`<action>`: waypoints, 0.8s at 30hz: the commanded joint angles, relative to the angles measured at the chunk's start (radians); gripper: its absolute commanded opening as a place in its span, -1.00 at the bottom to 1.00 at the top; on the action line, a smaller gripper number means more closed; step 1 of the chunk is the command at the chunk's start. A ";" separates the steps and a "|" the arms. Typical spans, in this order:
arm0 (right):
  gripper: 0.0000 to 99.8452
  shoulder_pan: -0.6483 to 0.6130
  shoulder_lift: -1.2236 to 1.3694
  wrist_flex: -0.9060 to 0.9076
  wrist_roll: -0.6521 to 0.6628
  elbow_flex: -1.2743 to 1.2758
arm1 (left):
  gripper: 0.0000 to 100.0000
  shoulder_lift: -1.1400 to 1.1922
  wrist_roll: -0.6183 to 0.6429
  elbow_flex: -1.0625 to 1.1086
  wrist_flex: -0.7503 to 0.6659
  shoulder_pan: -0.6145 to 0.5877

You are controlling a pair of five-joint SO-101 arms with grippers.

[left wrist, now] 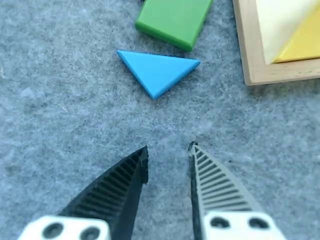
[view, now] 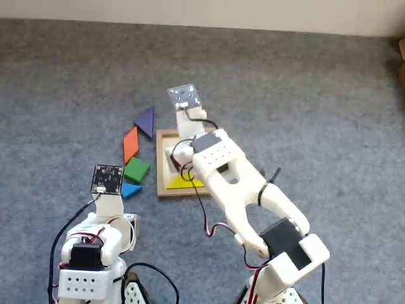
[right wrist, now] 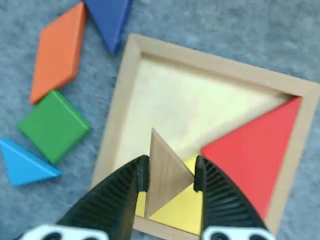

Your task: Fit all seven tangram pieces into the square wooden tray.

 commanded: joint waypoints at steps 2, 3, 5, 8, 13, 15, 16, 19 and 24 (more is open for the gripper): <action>-0.75 -0.056 -0.061 -0.107 -0.035 0.024 | -0.72 -0.044 0.006 0.019 0.006 -0.015; -0.74 -0.064 -0.061 -0.114 -0.035 0.028 | -0.72 -0.044 0.006 0.019 0.006 -0.015; -0.74 -0.076 -0.061 -0.119 -0.035 0.030 | -0.72 -0.044 0.006 0.019 0.006 -0.015; -0.71 -0.076 -0.059 -0.128 -0.035 0.031 | -0.72 -0.044 0.006 0.019 0.006 -0.015; -0.51 -0.077 -0.054 -0.125 -0.035 0.035 | -0.72 -0.044 0.006 0.019 0.006 -0.015; -0.51 -0.077 -0.035 -0.125 -0.035 0.030 | -0.72 -0.044 0.006 0.019 0.006 -0.015; -0.51 -0.077 -0.022 -0.125 -0.032 0.028 | -0.72 -0.044 0.006 0.019 0.006 -0.015; -0.51 -0.077 -0.002 -0.124 -0.020 0.025 | -0.72 -0.044 0.006 0.019 0.006 -0.015; -0.66 -0.031 -0.084 -0.124 0.137 0.031 | -0.72 -0.044 0.006 0.019 0.006 -0.015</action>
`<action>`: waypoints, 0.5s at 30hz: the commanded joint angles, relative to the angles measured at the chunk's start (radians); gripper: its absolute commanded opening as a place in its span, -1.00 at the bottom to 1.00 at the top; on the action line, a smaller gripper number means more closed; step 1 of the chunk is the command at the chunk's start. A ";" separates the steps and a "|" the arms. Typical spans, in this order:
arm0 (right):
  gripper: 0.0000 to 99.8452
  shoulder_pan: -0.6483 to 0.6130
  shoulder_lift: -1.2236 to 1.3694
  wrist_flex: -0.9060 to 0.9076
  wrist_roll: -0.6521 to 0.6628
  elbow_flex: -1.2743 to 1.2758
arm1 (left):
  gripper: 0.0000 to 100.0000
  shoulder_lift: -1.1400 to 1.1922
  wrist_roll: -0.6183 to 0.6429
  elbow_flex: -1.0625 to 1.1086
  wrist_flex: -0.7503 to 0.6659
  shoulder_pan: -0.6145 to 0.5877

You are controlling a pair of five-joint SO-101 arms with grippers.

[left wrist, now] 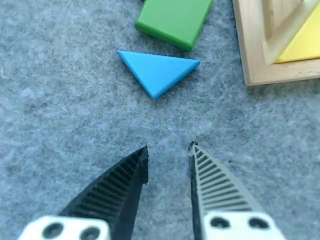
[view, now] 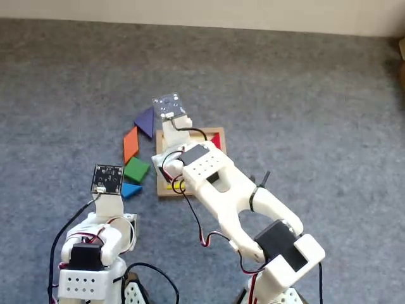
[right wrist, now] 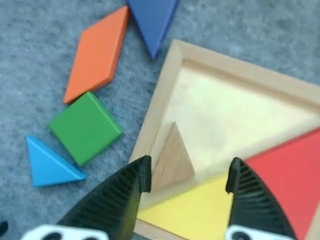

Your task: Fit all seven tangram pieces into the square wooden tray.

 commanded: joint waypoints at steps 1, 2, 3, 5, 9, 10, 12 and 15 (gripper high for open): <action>-0.75 0.045 -0.105 -0.019 0.103 -0.007 | -0.72 -0.044 0.006 0.019 0.006 -0.015; -0.84 0.058 -0.120 -0.019 0.127 -0.007 | -0.72 -0.044 0.006 0.019 0.006 -0.015; -0.92 0.071 -0.130 -0.019 0.152 -0.007 | -0.72 -0.044 0.006 0.019 0.006 -0.015; -1.00 0.093 -0.128 -0.021 0.181 -0.007 | -0.72 -0.044 0.006 0.019 0.006 -0.015; -0.98 0.097 -0.064 -0.022 0.190 -0.013 | -0.72 -0.044 0.006 0.019 0.006 -0.015; -0.98 0.097 -0.036 -0.022 0.190 -0.015 | -0.72 -0.044 0.006 0.019 0.006 -0.015; -0.98 0.096 0.028 -0.022 0.192 -0.015 | -0.72 -0.044 0.006 0.019 0.006 -0.015; -0.98 0.096 0.088 -0.022 0.192 -0.028 | -0.72 -0.044 0.006 0.019 0.006 -0.015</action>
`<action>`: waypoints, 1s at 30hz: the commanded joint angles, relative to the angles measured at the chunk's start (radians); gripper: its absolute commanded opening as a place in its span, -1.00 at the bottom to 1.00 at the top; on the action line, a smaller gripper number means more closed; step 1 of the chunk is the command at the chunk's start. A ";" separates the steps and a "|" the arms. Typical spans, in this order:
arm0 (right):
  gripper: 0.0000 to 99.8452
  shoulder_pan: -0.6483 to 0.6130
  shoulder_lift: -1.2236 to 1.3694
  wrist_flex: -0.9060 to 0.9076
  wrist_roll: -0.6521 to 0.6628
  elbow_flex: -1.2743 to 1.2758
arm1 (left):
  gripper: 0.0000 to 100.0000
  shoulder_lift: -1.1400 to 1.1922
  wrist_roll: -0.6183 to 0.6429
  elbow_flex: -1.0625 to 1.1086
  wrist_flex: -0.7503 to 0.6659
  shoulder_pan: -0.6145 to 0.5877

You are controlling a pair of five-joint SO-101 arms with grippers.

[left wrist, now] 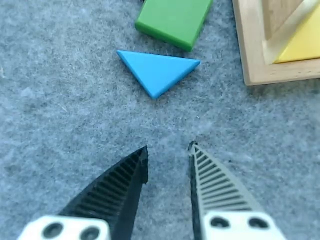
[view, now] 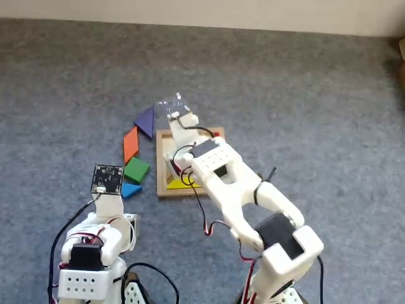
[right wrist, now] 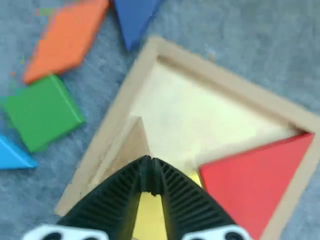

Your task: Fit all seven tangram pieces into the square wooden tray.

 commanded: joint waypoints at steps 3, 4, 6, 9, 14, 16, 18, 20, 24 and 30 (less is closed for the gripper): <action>-0.98 -0.007 0.019 -0.021 0.014 -0.048 | -0.72 -0.044 0.006 0.019 0.006 -0.015; -0.98 -0.008 0.022 -0.021 0.014 -0.048 | -0.72 -0.044 0.006 0.019 0.006 -0.015; -0.98 -0.021 0.022 -0.019 0.014 -0.047 | -0.72 -0.044 0.006 0.019 0.006 -0.015; -0.98 -0.027 0.019 -0.016 0.014 -0.045 | -0.72 -0.044 0.006 0.019 0.006 -0.015; -0.98 -0.027 0.016 0.050 0.015 -0.051 | -0.72 -0.044 0.006 0.019 0.006 -0.015; -0.98 -0.027 0.016 0.088 0.015 -0.051 | -0.72 -0.044 0.006 0.019 0.006 -0.015; -0.98 -0.024 0.016 0.117 0.018 -0.053 | -0.72 -0.044 0.006 0.019 0.006 -0.015; -0.98 -0.025 0.007 0.137 0.071 -0.053 | -0.72 -0.044 0.006 0.019 0.006 -0.015; -0.98 -0.024 -0.082 0.137 0.132 -0.047 | -0.72 -0.044 0.006 0.019 0.006 -0.015; -0.98 -0.015 -0.268 0.134 0.132 0.030 | -0.72 -0.044 0.006 0.019 0.006 -0.015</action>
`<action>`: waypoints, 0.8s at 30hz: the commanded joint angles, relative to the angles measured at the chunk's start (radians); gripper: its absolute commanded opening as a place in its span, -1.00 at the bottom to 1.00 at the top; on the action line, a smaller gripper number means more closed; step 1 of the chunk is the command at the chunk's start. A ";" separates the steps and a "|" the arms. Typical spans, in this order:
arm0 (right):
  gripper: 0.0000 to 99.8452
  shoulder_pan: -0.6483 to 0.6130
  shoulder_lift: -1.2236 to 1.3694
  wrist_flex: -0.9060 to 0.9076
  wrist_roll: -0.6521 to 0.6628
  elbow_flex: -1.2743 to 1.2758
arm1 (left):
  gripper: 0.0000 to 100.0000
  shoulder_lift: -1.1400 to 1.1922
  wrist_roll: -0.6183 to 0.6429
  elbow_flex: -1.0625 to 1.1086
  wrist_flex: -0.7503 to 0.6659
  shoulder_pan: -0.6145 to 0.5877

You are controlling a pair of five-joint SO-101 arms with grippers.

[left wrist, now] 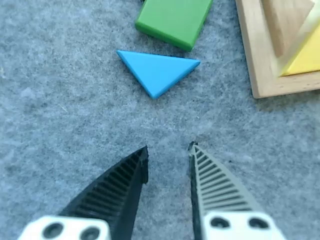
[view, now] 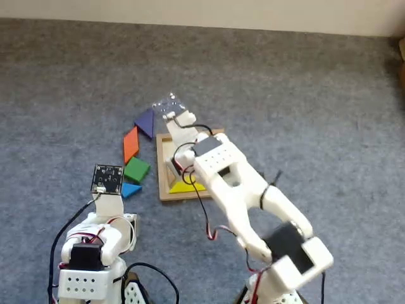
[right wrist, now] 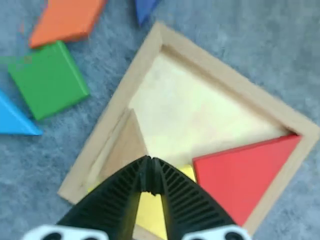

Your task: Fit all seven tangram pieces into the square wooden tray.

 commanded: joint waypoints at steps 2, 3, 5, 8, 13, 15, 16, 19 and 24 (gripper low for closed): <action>-0.98 -0.008 -0.196 0.005 0.014 0.062 | -0.72 -0.044 0.006 0.019 0.006 -0.015; -0.98 -0.005 -0.234 0.005 0.014 0.074 | -0.72 -0.044 0.006 0.019 0.006 -0.015; -0.98 0.012 -0.325 0.005 0.012 0.108 | -0.72 -0.044 0.006 0.019 0.006 -0.015; -0.98 0.047 -0.489 0.005 -0.021 0.174 | -0.72 -0.044 0.006 0.019 0.006 -0.015; -0.98 0.130 -0.757 0.007 -0.095 0.295 | -0.72 -0.044 0.006 0.019 0.006 -0.015; -0.97 0.165 -0.848 0.007 -0.100 0.357 | -0.72 -0.044 0.006 0.019 0.006 -0.015; -0.97 0.180 -0.888 0.007 -0.100 0.390 | -0.72 -0.044 0.006 0.019 0.006 -0.015; -0.97 0.229 -1.007 0.007 -0.104 0.501 | -0.72 -0.044 0.006 0.019 0.006 -0.015; -0.92 0.308 -1.187 0.012 -0.270 0.642 | -0.72 -0.044 0.006 0.019 0.006 -0.015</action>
